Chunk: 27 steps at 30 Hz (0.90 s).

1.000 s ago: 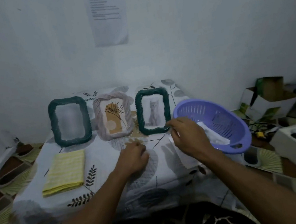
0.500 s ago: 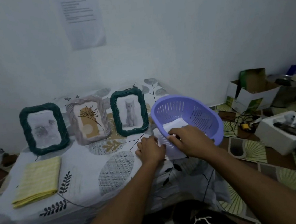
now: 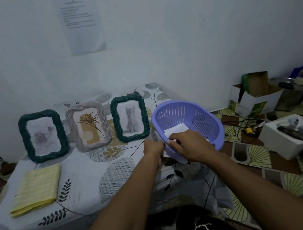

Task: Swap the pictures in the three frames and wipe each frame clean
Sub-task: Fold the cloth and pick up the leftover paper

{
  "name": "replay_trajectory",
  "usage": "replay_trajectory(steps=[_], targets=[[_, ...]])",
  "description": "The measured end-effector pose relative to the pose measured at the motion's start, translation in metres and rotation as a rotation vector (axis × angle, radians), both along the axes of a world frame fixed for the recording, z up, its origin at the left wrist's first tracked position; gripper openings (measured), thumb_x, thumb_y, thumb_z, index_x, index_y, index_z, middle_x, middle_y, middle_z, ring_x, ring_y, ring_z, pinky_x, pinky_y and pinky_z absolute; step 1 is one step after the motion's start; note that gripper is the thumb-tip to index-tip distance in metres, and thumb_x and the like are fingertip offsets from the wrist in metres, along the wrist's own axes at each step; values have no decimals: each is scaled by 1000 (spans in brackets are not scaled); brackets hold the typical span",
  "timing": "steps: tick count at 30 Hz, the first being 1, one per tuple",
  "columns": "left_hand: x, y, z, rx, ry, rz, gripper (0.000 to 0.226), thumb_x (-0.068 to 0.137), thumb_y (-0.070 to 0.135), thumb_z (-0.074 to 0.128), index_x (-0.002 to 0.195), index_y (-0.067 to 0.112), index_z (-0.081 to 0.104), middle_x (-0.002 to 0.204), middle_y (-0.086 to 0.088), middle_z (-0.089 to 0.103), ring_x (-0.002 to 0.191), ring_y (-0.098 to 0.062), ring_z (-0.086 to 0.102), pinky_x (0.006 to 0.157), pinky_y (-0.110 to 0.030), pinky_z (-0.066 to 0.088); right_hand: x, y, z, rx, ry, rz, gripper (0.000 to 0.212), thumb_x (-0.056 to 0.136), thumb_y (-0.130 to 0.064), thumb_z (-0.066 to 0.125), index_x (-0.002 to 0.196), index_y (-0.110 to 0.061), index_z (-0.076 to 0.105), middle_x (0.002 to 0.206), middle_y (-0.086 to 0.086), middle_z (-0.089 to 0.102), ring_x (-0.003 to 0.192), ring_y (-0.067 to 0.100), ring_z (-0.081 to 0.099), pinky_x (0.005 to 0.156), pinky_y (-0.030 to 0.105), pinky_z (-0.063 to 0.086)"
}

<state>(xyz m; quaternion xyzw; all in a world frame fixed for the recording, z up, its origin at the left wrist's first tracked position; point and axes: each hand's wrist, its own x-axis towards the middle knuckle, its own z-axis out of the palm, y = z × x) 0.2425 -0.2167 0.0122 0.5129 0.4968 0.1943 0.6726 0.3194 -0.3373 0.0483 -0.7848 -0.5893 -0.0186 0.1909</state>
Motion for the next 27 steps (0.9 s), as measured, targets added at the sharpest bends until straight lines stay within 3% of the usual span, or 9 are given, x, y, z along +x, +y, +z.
replay_trajectory(steps=[2,4,6,10,14,18,21,23,27], targets=[[-8,-1,5,10,-52,4,23,78,-13,55,89,6,48,77,-13,47,62,-23,49,57,-31,50,-1,0,1,-19,-18,-7,31,99,-41,41,92,-22,64,82,3,65,72,25,55,60,36,42],[-21,2,6,45,-64,-21,30,77,-22,49,64,5,49,61,-10,47,50,-19,44,44,-23,38,-1,1,3,-31,-30,-8,33,99,-42,39,90,-21,63,81,3,65,71,25,56,60,37,45],[-36,7,10,43,-117,-48,30,78,-22,47,81,3,64,72,-13,63,58,-24,58,47,-26,48,-1,3,3,-40,-24,-20,34,99,-44,39,92,-21,64,83,3,66,72,24,57,62,37,48],[-76,35,19,83,-157,-69,35,81,-13,43,102,2,66,94,-15,69,80,-27,62,66,-31,51,-3,3,4,-70,-2,-74,31,97,-46,42,106,-26,64,92,0,69,78,20,61,69,39,53],[-121,60,22,128,-218,-84,35,83,-11,40,104,2,64,101,-16,67,88,-29,58,76,-36,44,-34,18,7,225,-124,-12,34,91,-28,56,122,-15,61,113,7,65,102,28,59,82,41,51],[-154,68,29,148,-326,-104,31,85,-12,40,103,4,59,97,-14,66,87,-28,58,75,-36,47,-79,56,7,312,310,2,43,91,-25,60,132,-14,53,130,5,59,116,23,55,97,37,46],[-171,71,32,184,-375,-111,33,87,-13,40,109,2,59,101,-14,67,88,-27,61,79,-39,52,-99,86,-1,226,946,-177,53,92,-24,62,141,-14,43,131,4,58,113,22,58,94,42,50],[-182,73,28,265,-311,-123,36,88,-10,42,111,9,61,109,-11,68,97,-27,63,88,-46,51,-112,101,-7,198,1271,-186,37,94,-12,58,130,-10,53,123,8,63,105,26,62,88,44,53],[-195,84,23,506,-240,-66,30,96,4,46,117,22,57,112,3,68,101,-14,65,82,-32,56,-135,120,-7,334,1154,-117,32,92,0,51,110,-23,62,112,0,69,102,19,64,87,39,54]])
